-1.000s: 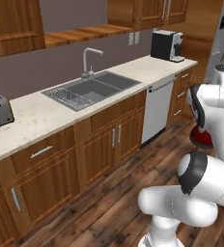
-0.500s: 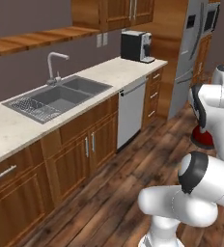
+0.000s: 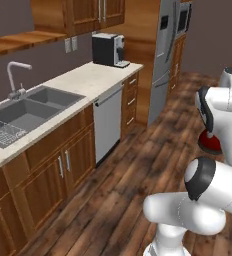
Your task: The kettle is done boiling. Turn off the stove, then wait for 300 timesteps before moving the kettle to the dining table.
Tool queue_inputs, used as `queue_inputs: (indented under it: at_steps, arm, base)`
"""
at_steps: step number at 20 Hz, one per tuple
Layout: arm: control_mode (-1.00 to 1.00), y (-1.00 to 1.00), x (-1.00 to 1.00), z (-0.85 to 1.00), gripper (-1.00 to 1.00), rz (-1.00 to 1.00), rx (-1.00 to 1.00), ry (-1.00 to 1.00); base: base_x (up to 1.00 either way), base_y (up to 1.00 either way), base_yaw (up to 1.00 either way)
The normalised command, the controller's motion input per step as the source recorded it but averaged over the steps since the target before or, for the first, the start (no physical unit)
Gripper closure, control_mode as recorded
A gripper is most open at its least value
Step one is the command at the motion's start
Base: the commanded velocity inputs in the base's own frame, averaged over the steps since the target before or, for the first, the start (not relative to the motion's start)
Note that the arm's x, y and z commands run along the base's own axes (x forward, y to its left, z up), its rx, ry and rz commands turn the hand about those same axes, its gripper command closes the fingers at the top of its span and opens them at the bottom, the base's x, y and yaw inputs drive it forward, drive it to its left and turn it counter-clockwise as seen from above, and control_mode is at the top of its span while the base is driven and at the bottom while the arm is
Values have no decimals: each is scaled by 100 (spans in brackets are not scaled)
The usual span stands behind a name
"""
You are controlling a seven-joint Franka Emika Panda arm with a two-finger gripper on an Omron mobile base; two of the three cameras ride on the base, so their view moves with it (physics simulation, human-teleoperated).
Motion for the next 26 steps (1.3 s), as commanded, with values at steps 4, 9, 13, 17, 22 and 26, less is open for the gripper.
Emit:
queue_inputs:
  at_steps: [4, 9, 13, 17, 22, 26]
  arm:
    - [100, 0, 0, 0, 100, 0, 0, 0]
    - [100, 0, 0, 0, 100, 0, 0, 0]
    - [100, 0, 0, 0, 100, 0, 0, 0]
    - [100, 0, 0, 0, 100, 0, 0, 0]
    - [100, 0, 0, 0, 100, 0, 0, 0]
    - [100, 0, 0, 0, 100, 0, 0, 0]
  base:
    - [21, -44, -30]
    - [29, -44, -29]
    - [30, -45, -27]
    - [16, -39, -26]
    - [4, -50, -23]
    - [3, -40, -22]
